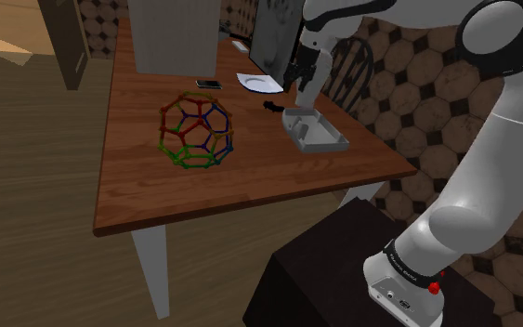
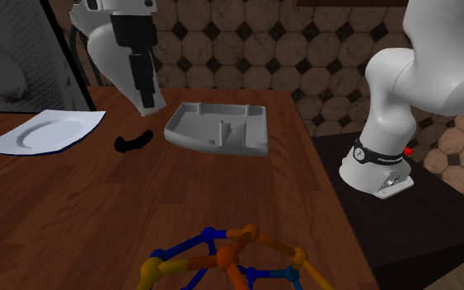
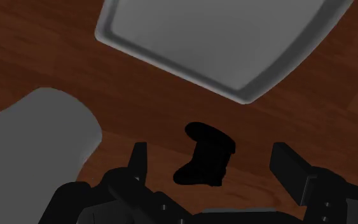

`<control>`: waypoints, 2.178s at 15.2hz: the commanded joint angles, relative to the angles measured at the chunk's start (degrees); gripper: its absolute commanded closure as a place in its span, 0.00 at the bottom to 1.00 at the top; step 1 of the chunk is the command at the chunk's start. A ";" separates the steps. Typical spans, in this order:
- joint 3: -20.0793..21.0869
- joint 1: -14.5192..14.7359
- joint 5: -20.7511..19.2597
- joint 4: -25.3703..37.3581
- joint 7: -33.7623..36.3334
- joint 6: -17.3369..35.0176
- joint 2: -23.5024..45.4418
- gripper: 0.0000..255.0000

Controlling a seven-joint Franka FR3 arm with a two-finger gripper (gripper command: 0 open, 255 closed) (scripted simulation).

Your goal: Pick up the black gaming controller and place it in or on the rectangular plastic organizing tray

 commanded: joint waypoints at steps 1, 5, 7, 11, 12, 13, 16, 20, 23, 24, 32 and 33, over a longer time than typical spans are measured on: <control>0.09 -0.45 0.71 5.30 -0.83 -0.43 5.13 0.00; 0.32 -1.52 1.60 14.65 -2.01 -2.08 12.78 0.00; 0.38 -1.45 1.69 13.56 -2.09 -0.69 13.08 0.00; 0.52 -1.33 1.90 11.69 -2.25 1.97 13.88 0.00; 0.58 -1.28 1.99 11.01 -2.32 3.00 14.24 0.00; 0.57 -1.28 1.99 10.99 -2.32 3.01 14.23 0.00; 0.57 -1.28 2.00 11.01 -2.32 3.00 14.24 0.00; 0.57 -1.28 1.99 11.02 -2.32 2.99 14.24 0.00; 0.57 -1.28 1.99 11.02 -2.32 2.99 14.24 1.00; 0.57 -1.28 1.99 11.02 -2.32 2.99 14.24 1.00; 0.73 -1.56 3.91 10.04 -0.28 1.31 13.02 0.00; 0.88 -1.85 5.85 9.09 1.82 -0.32 11.81 0.00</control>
